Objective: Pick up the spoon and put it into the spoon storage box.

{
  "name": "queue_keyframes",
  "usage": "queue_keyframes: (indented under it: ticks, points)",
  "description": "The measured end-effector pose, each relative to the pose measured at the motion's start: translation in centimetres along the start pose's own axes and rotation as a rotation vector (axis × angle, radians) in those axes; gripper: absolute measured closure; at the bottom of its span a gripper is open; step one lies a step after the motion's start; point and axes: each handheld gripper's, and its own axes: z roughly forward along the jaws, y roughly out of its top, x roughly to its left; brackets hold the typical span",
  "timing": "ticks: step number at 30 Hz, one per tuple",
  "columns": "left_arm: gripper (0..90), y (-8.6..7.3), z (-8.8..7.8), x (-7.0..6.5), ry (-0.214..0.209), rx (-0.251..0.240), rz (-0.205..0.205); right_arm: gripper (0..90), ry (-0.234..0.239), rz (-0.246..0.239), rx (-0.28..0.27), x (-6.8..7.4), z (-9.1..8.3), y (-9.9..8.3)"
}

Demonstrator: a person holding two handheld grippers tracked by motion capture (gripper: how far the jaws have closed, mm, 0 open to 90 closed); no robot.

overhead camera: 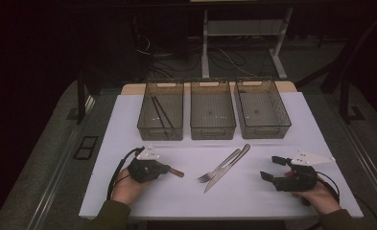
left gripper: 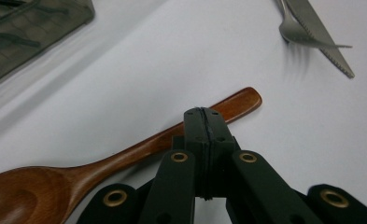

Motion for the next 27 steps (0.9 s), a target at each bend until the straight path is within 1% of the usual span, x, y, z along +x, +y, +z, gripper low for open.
queue_keyframes:
  ticks: [1,2,7,8,10,14,17,20,23,25,26,27]
  points:
    - [88.7,0.0,0.1,0.0,-0.002,0.006,0.000,20.6,0.000,0.001,0.000,0.0,0.0,0.0]
    - [88.7,-0.1,0.3,-0.1,-0.004,0.003,-0.009,20.6,0.000,0.000,0.000,0.0,0.0,0.0]
    - [88.7,0.2,0.9,0.2,-0.004,-0.002,0.000,20.6,-0.001,-0.001,0.001,0.0,0.0,0.0]
    - [88.7,0.2,1.0,0.2,-0.001,-0.010,-0.006,20.6,-0.002,-0.001,0.002,0.0,0.1,0.0]
    - [88.7,0.5,1.2,0.3,0.013,-0.007,0.008,20.6,-0.003,-0.001,0.004,0.0,0.1,0.0]
    - [88.7,1.0,1.7,0.5,0.039,-0.009,0.022,20.6,-0.002,-0.001,0.006,0.0,0.1,0.0]
    - [88.7,1.3,2.1,0.8,0.055,-0.017,0.019,20.6,0.000,0.000,0.006,0.0,0.1,0.0]
    - [88.7,1.6,2.5,1.2,0.050,-0.025,0.019,20.6,-0.002,-0.003,0.009,0.0,0.2,0.0]
    - [88.7,1.7,2.6,1.2,0.049,-0.025,0.019,20.6,-0.001,-0.001,0.006,0.0,0.1,0.0]
    - [88.7,1.8,2.4,1.1,0.036,-0.031,0.016,20.7,-0.001,0.002,0.006,0.0,0.1,-0.1]
    - [88.7,1.8,2.3,1.1,0.026,-0.044,0.010,20.7,-0.003,0.002,0.006,0.0,0.2,-0.1]
    - [88.6,2.0,2.1,1.1,0.017,-0.045,0.014,20.7,-0.003,0.002,0.006,0.0,0.2,-0.1]
